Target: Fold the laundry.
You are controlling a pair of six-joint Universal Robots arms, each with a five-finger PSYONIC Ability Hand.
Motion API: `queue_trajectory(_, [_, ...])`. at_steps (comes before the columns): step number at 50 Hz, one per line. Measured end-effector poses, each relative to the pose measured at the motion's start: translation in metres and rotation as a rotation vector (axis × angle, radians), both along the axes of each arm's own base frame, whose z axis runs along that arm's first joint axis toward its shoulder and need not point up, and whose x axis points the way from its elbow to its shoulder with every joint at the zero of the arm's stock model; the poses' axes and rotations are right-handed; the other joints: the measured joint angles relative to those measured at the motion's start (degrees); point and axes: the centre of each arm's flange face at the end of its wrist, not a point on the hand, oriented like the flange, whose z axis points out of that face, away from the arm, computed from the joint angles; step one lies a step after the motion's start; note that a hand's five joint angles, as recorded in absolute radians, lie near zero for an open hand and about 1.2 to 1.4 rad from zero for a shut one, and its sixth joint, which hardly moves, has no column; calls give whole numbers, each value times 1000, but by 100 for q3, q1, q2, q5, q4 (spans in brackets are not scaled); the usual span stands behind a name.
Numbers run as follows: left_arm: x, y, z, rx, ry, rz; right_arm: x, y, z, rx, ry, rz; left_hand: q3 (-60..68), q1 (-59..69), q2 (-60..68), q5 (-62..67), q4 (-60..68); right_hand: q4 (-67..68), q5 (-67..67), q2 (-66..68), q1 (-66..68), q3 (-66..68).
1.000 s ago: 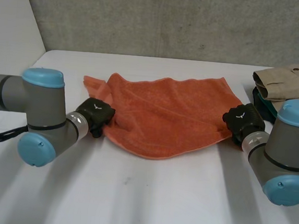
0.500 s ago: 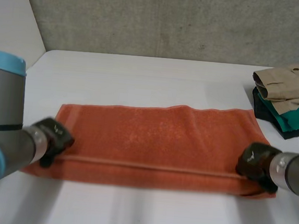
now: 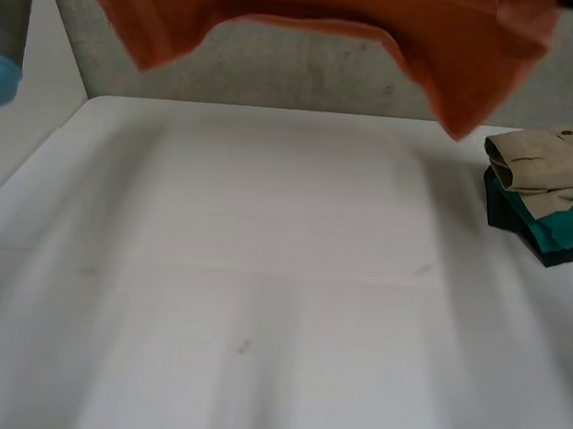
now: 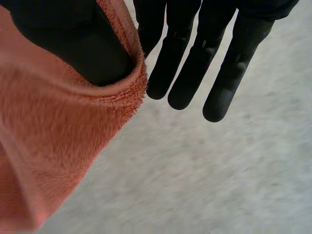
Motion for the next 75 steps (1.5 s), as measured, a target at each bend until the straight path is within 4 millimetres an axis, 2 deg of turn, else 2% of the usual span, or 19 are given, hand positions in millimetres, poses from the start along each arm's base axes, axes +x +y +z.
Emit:
queue_trajectory(6, [-1,-4,-66,216,-76,-28,-2,1,-53,270,55,34,2,0,1,0,2,1,0,0,0,0])
queue_trajectory(8, [0,-5,-102,319,-115,-36,-3,2,-75,363,72,52,4,0,5,0,9,1,0,0,0,0])
queue_trajectory(9, [1,-6,-117,360,-130,-38,-3,5,-95,446,87,68,5,0,5,0,16,2,0,0,0,0])
queue_trajectory(10, [1,-6,-126,384,-139,-39,-3,6,-103,475,92,74,5,0,5,0,16,2,0,0,0,0])
queue_trajectory(14, [7,-5,-185,544,-200,-34,-4,11,-162,673,126,103,6,0,5,0,16,3,0,0,0,0])
queue_trajectory(17, [11,-3,-214,625,-232,-26,-5,14,-197,777,140,103,6,0,5,0,16,3,0,0,0,0])
queue_trajectory(20, [16,-1,-234,678,-254,-19,-9,16,-223,851,140,88,6,0,5,0,16,3,0,0,0,0])
queue_trajectory(24, [21,-1,-243,707,-265,-8,-13,14,-240,902,117,45,6,0,5,0,17,-128,-159,-78,-10,-109])
queue_trajectory(27, [26,-2,-242,711,-265,3,-18,11,-244,920,86,-5,6,0,6,0,17,-959,-1038,-875,-573,-940])
queue_trajectory(31, [30,-1,-236,710,-261,10,-24,10,-240,934,49,-57,6,0,6,0,17,-1078,-1169,-958,-657,-1049])
queue_trajectory(33, [31,1,-233,712,-260,10,-27,10,-236,942,34,-75,6,0,6,0,16,-929,-1048,-795,-496,-891])
queue_trajectory(35, [32,5,-229,715,-261,7,-30,11,-232,956,23,-88,6,0,5,0,17,-237,-467,-50,76,-162])
queue_trajectory(46, [40,40,-228,811,-310,1,-42,40,-213,1077,127,-80,6,0,5,0,17,4,-306,68,76,14])
queue_trajectory(56, [66,114,-257,1145,-582,15,-77,105,-203,1240,729,20,5,0,6,0,17,4,-306,68,76,14])
queue_trajectory(60, [70,128,-267,1218,-691,-1,-83,115,-201,1228,879,44,5,0,6,0,17,5,-230,68,76,14])
queue_trajectory(64, [66,122,-265,1185,-724,-2,-81,110,-201,1185,891,31,5,0,6,0,17,5,-160,68,76,14])
queue_trajectory(67, [57,106,-257,1113,-703,6,-73,98,-201,1128,850,9,5,0,6,0,17,5,-126,68,76,14])
queue_trajectory(73, [32,59,-237,938,-581,30,-52,54,-208,931,720,-38,5,1,6,77,18,5,-81,68,76,14])
queue_trajectory(75, [28,50,-235,909,-558,37,-48,45,-211,887,698,-45,5,1,6,76,18,5,-76,68,76,14])
